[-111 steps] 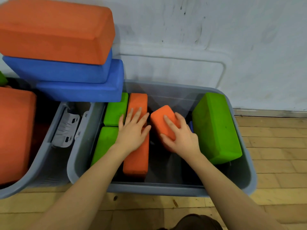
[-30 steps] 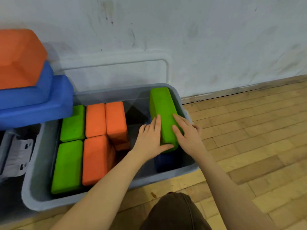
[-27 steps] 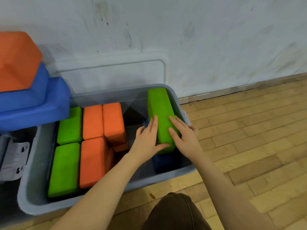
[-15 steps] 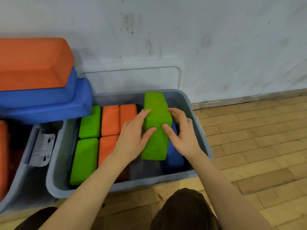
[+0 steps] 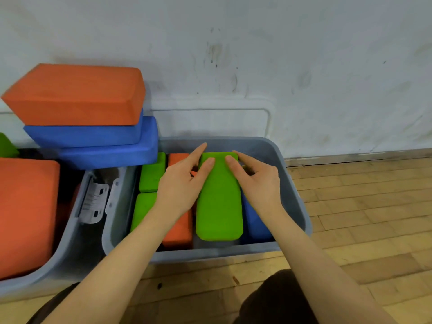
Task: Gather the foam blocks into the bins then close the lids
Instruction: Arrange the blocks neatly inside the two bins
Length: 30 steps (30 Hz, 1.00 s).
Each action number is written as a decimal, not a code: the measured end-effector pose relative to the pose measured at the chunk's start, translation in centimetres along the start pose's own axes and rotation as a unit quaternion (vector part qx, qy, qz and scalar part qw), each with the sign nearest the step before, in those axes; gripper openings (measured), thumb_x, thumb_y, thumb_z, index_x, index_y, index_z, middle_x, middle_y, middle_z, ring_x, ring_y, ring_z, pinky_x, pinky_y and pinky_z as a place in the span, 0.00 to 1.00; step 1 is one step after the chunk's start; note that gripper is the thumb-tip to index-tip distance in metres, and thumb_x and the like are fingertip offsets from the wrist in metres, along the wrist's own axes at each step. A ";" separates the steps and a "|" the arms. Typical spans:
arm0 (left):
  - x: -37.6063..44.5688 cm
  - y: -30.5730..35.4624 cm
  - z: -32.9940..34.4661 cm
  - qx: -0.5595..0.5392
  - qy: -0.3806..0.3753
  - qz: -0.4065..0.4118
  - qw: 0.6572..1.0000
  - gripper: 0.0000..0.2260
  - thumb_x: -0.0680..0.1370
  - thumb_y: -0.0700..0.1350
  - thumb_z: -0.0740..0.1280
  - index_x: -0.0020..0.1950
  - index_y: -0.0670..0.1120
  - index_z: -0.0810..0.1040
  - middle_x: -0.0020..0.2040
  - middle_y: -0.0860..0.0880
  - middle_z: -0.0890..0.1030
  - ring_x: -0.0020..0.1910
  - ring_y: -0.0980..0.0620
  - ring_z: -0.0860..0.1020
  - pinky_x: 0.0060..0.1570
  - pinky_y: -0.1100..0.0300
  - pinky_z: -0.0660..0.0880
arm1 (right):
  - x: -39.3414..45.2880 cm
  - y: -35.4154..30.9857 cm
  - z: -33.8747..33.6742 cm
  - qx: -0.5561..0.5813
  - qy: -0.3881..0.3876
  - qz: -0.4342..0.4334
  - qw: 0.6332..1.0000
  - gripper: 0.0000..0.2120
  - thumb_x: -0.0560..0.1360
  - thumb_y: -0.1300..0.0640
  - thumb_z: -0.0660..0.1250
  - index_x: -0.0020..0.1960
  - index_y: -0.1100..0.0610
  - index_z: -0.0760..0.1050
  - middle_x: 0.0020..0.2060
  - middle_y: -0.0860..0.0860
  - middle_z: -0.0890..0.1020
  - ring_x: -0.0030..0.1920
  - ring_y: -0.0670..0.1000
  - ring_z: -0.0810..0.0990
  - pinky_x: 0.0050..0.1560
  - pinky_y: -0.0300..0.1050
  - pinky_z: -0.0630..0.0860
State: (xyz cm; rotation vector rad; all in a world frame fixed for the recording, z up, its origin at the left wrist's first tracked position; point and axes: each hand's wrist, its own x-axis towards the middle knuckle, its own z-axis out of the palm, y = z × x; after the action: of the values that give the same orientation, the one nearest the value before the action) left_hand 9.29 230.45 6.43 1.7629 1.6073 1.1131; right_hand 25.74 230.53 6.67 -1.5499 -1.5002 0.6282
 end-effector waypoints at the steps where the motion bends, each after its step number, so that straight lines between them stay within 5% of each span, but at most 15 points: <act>1: 0.2 0.3 -0.2 0.019 0.001 0.001 1.000 0.20 0.77 0.58 0.62 0.69 0.60 0.68 0.40 0.51 0.78 0.44 0.50 0.77 0.49 0.50 0.75 | 0.0 0.0 0.1 0.007 -0.006 0.001 1.000 0.21 0.72 0.36 0.64 0.60 0.45 0.78 0.36 0.46 0.84 0.36 0.44 0.80 0.43 0.49 0.78; 6: 0.2 0.6 -1.1 0.058 -0.006 -0.034 0.998 0.20 0.78 0.58 0.59 0.71 0.59 0.66 0.32 0.52 0.73 0.40 0.46 0.77 0.44 0.48 0.75 | -0.8 0.8 0.9 0.074 -0.058 -0.004 0.996 0.28 0.71 0.34 0.59 0.66 0.45 0.74 0.42 0.53 0.84 0.42 0.54 0.82 0.45 0.60 0.78; 10: -0.2 0.4 -1.4 0.051 0.008 -0.065 0.997 0.20 0.78 0.59 0.59 0.70 0.61 0.67 0.31 0.55 0.71 0.46 0.43 0.78 0.48 0.49 0.75 | -0.6 1.1 1.1 0.095 -0.070 -0.017 0.993 0.24 0.71 0.34 0.60 0.64 0.41 0.74 0.43 0.54 0.84 0.45 0.56 0.83 0.45 0.62 0.78; 14: -0.2 -0.8 -1.0 0.102 -0.013 -0.088 0.991 0.21 0.78 0.61 0.57 0.71 0.61 0.66 0.42 0.51 0.80 0.50 0.44 0.78 0.52 0.49 0.75 | -0.5 2.2 2.4 0.072 -0.100 -0.012 0.992 0.15 0.71 0.32 0.59 0.57 0.29 0.73 0.46 0.56 0.84 0.49 0.56 0.82 0.50 0.62 0.77; 17: -0.1 -3.2 0.4 0.136 -0.042 -0.113 0.983 0.21 0.79 0.60 0.55 0.72 0.58 0.64 0.55 0.46 0.81 0.53 0.42 0.78 0.51 0.49 0.75 | -0.3 4.3 4.2 0.036 -0.145 0.022 0.989 0.24 0.68 0.30 0.58 0.62 0.33 0.71 0.46 0.47 0.84 0.48 0.50 0.82 0.52 0.58 0.78; 21: -1.4 -6.0 3.4 0.160 -0.051 -0.106 0.980 0.26 0.77 0.63 0.51 0.75 0.57 0.59 0.58 0.42 0.77 0.57 0.39 0.75 0.54 0.46 0.73 | -0.3 7.4 5.6 0.015 -0.187 0.075 0.979 0.23 0.68 0.30 0.59 0.58 0.38 0.70 0.45 0.45 0.84 0.48 0.47 0.82 0.52 0.56 0.78; 25: -1.6 -7.4 5.2 0.230 -0.067 -0.062 0.969 0.33 0.72 0.69 0.50 0.75 0.57 0.57 0.70 0.46 0.67 0.64 0.42 0.71 0.59 0.49 0.70 | 0.8 9.4 5.5 0.051 -0.224 0.053 0.972 0.07 0.77 0.48 0.64 0.55 0.45 0.75 0.45 0.45 0.82 0.46 0.43 0.81 0.54 0.46 0.77; 28: -1.1 -8.0 6.5 0.325 -0.105 -0.065 0.938 0.32 0.75 0.66 0.55 0.76 0.54 0.56 0.73 0.44 0.61 0.68 0.42 0.67 0.63 0.49 0.64 | 1.6 12.5 4.7 0.004 -0.185 0.073 0.980 0.14 0.78 0.49 0.62 0.63 0.46 0.75 0.45 0.39 0.79 0.45 0.41 0.77 0.53 0.41 0.72; 30: -1.0 -8.5 7.5 0.367 -0.102 -0.052 0.923 0.32 0.74 0.65 0.52 0.75 0.52 0.59 0.74 0.44 0.61 0.66 0.40 0.67 0.63 0.49 0.62 | 2.5 15.3 4.1 -0.080 -0.164 0.089 0.979 0.19 0.79 0.47 0.60 0.69 0.46 0.70 0.57 0.45 0.78 0.55 0.47 0.76 0.60 0.48 0.71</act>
State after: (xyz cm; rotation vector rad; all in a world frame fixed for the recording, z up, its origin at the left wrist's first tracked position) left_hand 10.75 232.16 -4.76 2.1031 2.1111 0.2449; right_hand 30.77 235.39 -7.72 -1.7831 -1.7002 0.9228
